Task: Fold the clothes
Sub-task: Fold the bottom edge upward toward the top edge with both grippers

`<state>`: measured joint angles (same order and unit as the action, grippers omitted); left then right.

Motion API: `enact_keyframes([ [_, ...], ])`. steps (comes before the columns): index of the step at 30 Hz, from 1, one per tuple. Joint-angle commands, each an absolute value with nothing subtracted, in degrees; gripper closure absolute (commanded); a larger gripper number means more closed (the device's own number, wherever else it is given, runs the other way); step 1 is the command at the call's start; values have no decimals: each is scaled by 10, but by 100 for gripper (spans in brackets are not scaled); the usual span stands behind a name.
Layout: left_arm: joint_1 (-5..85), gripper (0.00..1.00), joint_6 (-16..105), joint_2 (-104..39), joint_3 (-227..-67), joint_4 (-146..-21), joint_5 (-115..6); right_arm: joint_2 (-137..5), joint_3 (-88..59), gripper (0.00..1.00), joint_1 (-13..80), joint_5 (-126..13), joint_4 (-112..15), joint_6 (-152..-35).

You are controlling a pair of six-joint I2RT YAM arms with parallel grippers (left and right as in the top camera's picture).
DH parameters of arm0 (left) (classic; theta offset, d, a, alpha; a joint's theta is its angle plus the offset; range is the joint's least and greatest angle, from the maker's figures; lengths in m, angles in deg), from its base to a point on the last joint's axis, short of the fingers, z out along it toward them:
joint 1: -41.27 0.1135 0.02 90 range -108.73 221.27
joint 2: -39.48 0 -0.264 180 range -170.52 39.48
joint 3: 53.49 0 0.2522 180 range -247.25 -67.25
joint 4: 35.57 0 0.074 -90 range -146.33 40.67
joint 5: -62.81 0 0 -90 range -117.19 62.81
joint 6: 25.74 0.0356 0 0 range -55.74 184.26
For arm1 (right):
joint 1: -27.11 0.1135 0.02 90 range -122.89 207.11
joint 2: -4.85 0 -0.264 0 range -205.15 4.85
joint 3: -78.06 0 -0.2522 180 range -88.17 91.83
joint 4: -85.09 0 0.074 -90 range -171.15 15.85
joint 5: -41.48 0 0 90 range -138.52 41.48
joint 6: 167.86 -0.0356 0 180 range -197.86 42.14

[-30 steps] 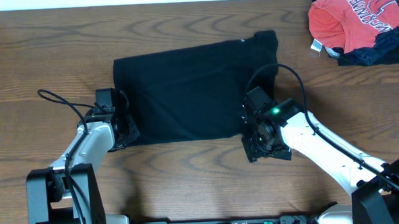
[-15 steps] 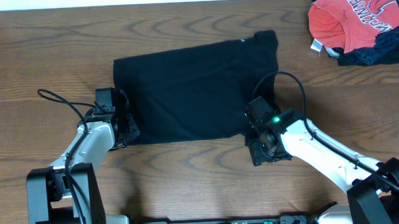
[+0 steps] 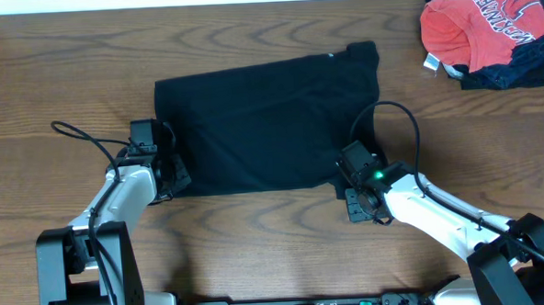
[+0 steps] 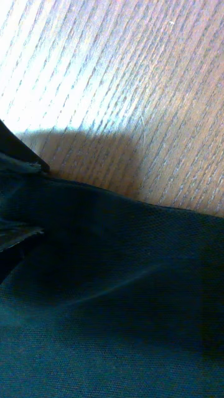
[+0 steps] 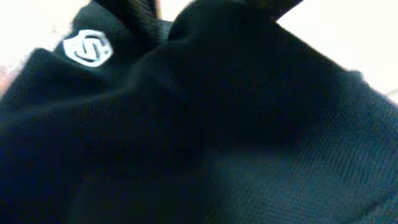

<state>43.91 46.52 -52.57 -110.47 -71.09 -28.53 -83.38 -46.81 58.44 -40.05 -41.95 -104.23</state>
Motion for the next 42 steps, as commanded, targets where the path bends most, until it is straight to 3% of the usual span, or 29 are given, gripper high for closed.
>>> enact_keyframes([
  [1, 441, 76, 466, -559, -1084, -715, -308, -829, -476, 83, 577, -380, -421, -1055],
  [3, 441, 87, 466, -559, -1084, -715, -308, -829, -473, 99, 570, -379, -419, -1055],
  [5, 441, 94, 466, -557, -1084, -721, -310, -829, -459, 99, 560, -380, -403, -1055],
  [14, 441, 94, 463, -436, -1089, -858, -313, -802, -277, 99, 502, -365, -199, -997],
  [24, 441, 94, 461, -263, -1089, -969, -313, -797, -196, 99, 466, -424, -128, -924],
  [30, 441, 94, 460, -264, -1089, -963, -312, -798, -196, 99, 466, -423, -222, -883],
  [42, 441, 94, 460, -327, -1089, -836, -310, -890, -196, 99, 465, -410, -503, -819],
])
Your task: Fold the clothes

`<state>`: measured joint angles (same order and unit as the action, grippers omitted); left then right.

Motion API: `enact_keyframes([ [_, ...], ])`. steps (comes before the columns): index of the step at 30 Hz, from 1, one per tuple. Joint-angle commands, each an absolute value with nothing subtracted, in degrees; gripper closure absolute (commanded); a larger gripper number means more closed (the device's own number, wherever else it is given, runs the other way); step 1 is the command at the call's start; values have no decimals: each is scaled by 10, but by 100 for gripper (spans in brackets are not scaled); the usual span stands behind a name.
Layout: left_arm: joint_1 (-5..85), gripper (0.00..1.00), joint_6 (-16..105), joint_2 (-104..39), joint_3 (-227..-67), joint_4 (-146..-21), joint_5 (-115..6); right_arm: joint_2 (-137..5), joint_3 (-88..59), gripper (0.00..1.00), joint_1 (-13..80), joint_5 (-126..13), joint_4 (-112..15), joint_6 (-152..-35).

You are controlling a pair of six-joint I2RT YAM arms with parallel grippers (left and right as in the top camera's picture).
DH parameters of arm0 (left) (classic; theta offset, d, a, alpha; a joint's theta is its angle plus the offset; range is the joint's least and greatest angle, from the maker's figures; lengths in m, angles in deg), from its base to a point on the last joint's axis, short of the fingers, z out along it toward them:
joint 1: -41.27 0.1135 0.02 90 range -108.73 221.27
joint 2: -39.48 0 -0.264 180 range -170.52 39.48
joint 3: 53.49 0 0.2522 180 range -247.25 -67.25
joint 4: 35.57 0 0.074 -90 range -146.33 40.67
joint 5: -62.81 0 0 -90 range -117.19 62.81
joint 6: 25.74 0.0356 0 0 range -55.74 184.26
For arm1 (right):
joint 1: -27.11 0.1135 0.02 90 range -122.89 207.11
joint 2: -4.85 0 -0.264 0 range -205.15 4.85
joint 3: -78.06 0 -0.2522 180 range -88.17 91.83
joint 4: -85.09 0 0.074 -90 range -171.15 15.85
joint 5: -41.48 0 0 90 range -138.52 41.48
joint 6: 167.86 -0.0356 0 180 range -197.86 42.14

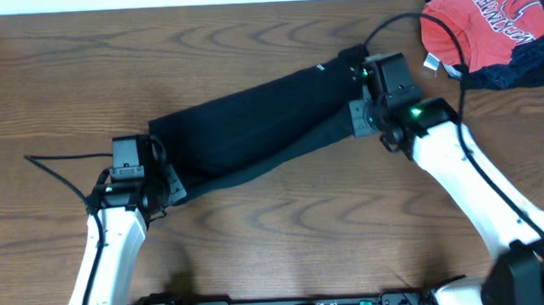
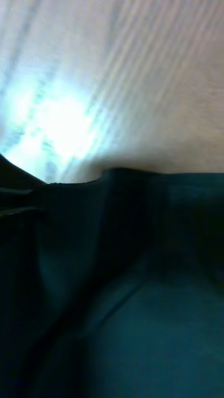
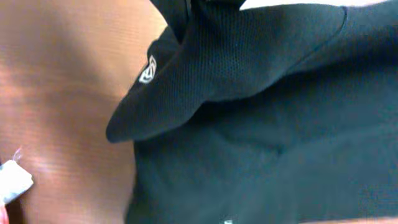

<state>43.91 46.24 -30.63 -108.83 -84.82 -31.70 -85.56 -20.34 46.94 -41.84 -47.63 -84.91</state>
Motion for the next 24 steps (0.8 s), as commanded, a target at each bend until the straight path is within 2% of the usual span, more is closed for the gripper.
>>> enact_keyframes([
  [1, 441, 94, 460, -336, -1089, -826, -310, -900, -196, 99, 465, -410, -520, -819],
  [12, 441, 94, 460, -462, -1089, -665, -301, -1002, -196, 99, 459, -408, -645, -820],
  [21, 441, 94, 460, -506, -1090, -577, -297, -1012, -196, 99, 443, -408, -660, -820],
  [23, 441, 91, 460, -505, -1097, -569, -297, -1012, -196, 99, 438, -408, -660, -820],
  [24, 441, 85, 460, -504, -1102, -569, -297, -1012, -196, 99, 436, -409, -660, -820],
])
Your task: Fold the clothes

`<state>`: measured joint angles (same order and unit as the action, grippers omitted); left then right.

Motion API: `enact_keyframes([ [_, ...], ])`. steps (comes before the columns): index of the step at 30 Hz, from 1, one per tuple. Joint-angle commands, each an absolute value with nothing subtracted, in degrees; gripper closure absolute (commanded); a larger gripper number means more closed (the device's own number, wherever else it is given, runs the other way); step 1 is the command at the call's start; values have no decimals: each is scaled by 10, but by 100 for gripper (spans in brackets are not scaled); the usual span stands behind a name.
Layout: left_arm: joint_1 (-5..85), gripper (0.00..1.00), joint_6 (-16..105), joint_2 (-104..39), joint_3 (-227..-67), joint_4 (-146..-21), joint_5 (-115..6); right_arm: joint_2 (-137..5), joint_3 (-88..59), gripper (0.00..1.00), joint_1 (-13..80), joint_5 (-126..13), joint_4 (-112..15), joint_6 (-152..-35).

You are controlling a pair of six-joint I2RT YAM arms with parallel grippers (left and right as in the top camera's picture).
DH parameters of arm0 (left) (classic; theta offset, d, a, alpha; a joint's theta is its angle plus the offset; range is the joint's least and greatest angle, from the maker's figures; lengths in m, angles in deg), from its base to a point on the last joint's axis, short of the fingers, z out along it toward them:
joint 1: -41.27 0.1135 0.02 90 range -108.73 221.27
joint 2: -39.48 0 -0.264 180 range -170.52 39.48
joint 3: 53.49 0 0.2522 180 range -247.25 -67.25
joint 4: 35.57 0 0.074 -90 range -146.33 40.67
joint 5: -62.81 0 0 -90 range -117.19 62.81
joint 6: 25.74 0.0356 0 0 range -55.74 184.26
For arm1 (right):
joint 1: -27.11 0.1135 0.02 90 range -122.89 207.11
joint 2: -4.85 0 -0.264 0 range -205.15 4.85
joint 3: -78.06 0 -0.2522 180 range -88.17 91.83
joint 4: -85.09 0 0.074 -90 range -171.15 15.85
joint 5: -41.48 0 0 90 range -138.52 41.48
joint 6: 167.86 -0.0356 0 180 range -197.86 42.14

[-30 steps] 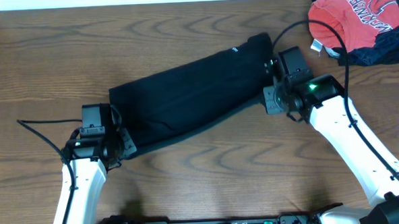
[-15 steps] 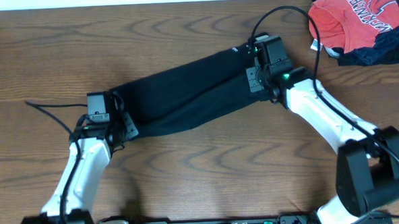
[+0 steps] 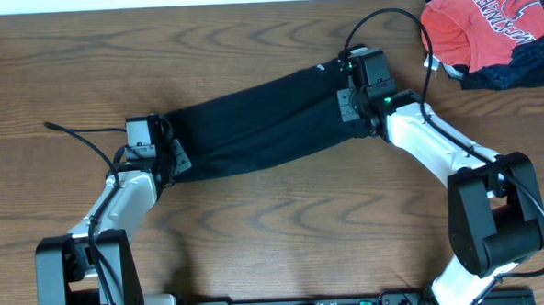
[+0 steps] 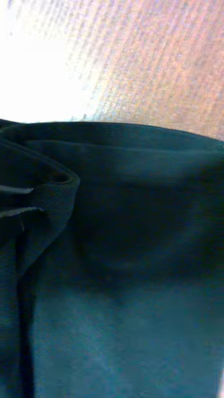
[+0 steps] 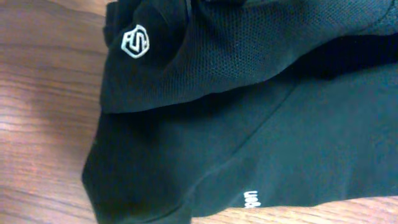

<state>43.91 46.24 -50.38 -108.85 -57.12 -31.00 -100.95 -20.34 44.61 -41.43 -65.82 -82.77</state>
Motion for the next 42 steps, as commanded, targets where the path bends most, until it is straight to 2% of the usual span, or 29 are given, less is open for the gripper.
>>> enact_keyframes([
  [1, 441, 83, 460, -503, -1106, -569, -296, -1012, -196, 99, 435, -411, -660, -820],
  [2, 441, 83, 460, -501, -1109, -569, -295, -1012, -196, 99, 434, -410, -660, -820],
  [5, 441, 60, 460, -498, -1117, -569, -289, -1012, -196, 92, 435, -410, -660, -820],
  [6, 441, 55, 460, -498, -1119, -569, -282, -1012, -196, 88, 435, -410, -660, -820],
  [7, 441, 53, 460, -498, -1120, -569, -272, -1012, -196, 83, 435, -410, -660, -820],
  [9, 443, 46, 460, -498, -1122, -568, -255, -1012, -196, 66, 434, -410, -660, -820],
  [13, 458, 43, 460, -498, -1124, -569, -253, -1011, -195, 30, 435, -413, -664, -820],
  [14, 464, 43, 460, -498, -1125, -571, -261, -1011, -191, 24, 435, -417, -659, -819],
  [18, 502, 42, 486, -501, -1138, -593, -343, -1006, -134, 11, 436, -458, -575, -787],
  [21, 524, 41, 509, -502, -1149, -606, -388, -1006, -66, 5, 437, -458, -487, -761],
  [29, 532, 40, 564, -519, -1160, -648, -450, -1006, 84, 4, 436, -458, -296, -724],
  [42, 539, 39, 587, -607, -1160, -641, -475, -1006, 101, 3, 436, -458, -246, -724],
])
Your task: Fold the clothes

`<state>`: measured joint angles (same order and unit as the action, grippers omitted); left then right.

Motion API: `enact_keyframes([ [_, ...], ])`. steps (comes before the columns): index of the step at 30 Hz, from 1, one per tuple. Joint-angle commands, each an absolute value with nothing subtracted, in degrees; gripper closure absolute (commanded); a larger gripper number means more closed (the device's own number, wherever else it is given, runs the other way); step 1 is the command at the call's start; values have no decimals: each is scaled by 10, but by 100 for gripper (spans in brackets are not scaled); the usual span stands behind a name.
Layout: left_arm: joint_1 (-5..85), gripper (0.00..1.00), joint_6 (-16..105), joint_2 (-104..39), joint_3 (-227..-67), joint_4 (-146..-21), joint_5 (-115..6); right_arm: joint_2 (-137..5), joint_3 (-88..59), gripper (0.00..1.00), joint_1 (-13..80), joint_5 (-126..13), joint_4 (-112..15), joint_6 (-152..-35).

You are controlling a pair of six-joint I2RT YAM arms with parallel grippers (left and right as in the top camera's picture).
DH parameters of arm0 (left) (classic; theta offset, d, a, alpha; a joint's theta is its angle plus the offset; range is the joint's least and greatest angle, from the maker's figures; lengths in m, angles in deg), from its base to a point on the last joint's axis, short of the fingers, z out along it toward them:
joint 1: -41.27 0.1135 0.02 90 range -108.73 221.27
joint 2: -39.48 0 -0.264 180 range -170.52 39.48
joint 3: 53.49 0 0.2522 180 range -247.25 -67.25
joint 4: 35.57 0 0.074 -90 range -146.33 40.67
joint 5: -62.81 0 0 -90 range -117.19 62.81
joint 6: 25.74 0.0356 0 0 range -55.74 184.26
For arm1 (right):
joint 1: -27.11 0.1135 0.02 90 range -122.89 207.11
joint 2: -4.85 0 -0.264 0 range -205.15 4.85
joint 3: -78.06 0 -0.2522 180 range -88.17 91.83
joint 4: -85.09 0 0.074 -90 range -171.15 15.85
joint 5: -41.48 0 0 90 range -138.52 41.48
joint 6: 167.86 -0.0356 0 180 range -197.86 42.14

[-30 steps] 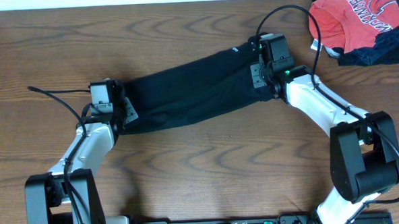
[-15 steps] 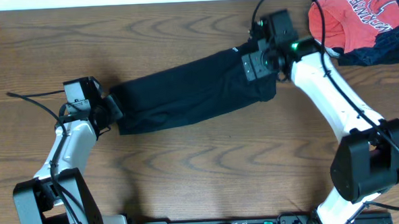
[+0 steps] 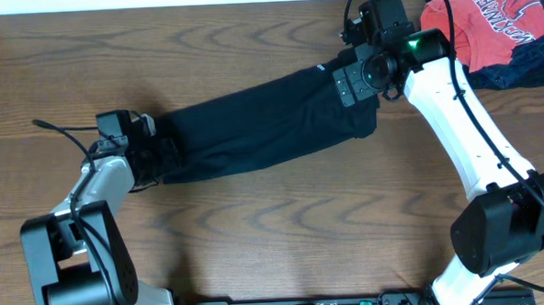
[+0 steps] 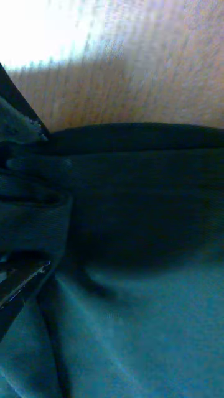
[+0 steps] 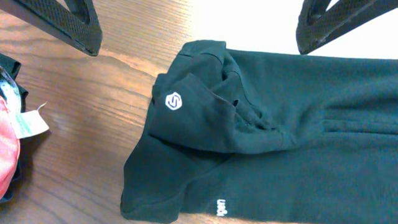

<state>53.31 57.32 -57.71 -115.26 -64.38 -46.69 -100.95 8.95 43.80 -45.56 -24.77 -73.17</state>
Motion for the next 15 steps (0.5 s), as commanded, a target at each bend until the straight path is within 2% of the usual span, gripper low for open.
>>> enact_keyframes([
  [1, 539, 39, 587, -616, -1160, -635, -475, -1006, 101, 3, 436, -458, -246, -724],
  [7, 538, 41, 584, -659, -1160, -622, -498, -1006, 101, 3, 436, -458, -247, -724],
  [9, 538, 59, 585, -666, -1160, -626, -506, -1006, 101, 3, 436, -458, -248, -725],
  [11, 539, 85, 588, -668, -1160, -632, -505, -1006, 101, 4, 436, -458, -247, -725],
  [13, 547, 94, 589, -666, -1160, -637, -503, -1006, 101, 6, 436, -458, -247, -731],
  [15, 557, 94, 589, -661, -1160, -639, -504, -1006, 101, 8, 436, -460, -248, -733],
])
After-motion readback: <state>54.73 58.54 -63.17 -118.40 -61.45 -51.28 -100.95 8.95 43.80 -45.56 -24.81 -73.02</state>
